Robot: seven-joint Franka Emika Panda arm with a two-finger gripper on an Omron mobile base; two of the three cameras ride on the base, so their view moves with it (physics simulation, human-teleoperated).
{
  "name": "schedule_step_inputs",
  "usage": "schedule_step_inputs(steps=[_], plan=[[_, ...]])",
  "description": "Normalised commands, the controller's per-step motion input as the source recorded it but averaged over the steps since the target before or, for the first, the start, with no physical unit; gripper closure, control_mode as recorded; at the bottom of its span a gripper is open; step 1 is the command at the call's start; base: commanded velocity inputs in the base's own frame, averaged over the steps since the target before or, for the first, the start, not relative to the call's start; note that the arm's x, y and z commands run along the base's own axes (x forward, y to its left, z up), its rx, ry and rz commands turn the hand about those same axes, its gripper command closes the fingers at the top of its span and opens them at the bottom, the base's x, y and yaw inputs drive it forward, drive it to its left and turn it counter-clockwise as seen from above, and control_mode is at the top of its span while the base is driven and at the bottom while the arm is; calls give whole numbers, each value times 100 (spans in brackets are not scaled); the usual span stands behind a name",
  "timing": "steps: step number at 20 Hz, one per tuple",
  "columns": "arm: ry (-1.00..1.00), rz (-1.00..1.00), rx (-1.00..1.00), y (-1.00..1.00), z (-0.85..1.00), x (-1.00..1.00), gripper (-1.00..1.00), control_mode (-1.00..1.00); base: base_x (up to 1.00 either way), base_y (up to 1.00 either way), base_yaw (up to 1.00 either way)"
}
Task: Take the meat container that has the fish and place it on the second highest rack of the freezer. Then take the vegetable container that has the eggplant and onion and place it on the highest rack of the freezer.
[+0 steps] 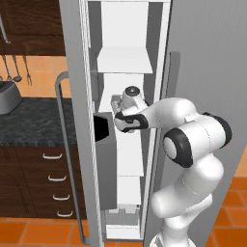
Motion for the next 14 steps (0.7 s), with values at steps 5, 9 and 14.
schedule_step_inputs(steps=[5,9,14], plan=[[0,-4,0,0,-29,54,100,-100,0,0,0],[0,-1,0,-1,-22,68,100,-100,0,0,0],[0,0,0,-4,-16,46,100,-100,0,0,0]])
